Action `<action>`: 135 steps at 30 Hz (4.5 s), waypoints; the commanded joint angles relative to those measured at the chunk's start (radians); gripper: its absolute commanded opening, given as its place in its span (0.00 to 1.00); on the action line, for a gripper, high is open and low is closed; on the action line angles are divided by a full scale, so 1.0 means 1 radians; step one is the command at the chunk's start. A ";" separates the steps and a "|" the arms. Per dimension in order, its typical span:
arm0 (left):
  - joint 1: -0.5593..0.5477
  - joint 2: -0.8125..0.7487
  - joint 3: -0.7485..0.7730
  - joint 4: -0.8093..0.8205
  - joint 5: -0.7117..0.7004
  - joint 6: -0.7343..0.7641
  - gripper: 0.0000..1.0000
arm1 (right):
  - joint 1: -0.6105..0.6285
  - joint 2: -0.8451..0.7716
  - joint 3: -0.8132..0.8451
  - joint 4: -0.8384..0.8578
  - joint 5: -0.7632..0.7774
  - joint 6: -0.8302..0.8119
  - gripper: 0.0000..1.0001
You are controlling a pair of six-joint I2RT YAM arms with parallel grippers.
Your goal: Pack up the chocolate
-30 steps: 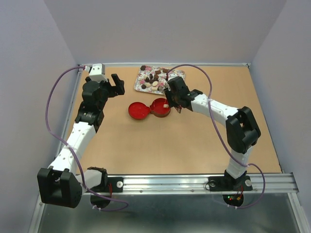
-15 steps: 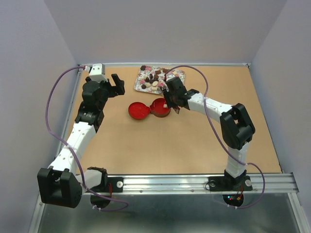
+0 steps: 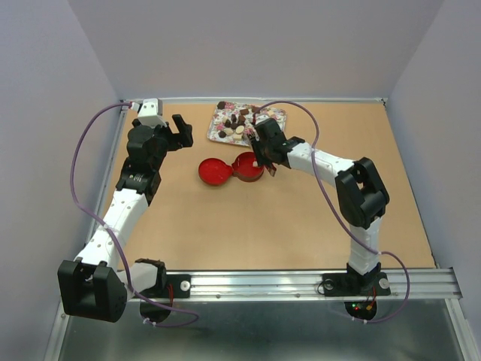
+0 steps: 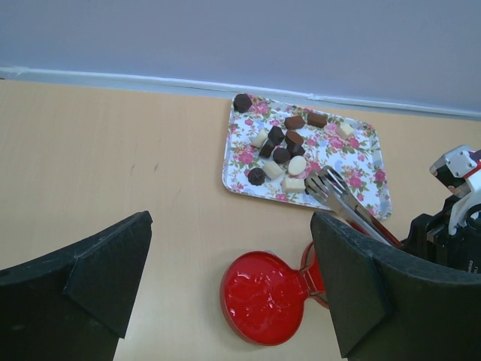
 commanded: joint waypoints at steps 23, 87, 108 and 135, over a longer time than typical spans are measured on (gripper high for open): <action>-0.007 -0.020 0.037 0.044 0.021 -0.001 0.98 | -0.017 -0.199 -0.046 0.048 0.008 -0.002 0.31; -0.006 -0.002 0.057 0.019 0.010 -0.001 0.99 | -0.025 -0.498 -0.218 -0.089 -0.099 -0.003 0.43; -0.005 0.001 0.056 0.019 0.001 0.002 0.99 | -0.237 -0.125 0.056 -0.003 -0.102 -0.097 0.47; -0.007 0.013 0.071 0.004 -0.017 0.013 0.99 | -0.270 0.159 0.312 0.009 -0.116 -0.191 0.50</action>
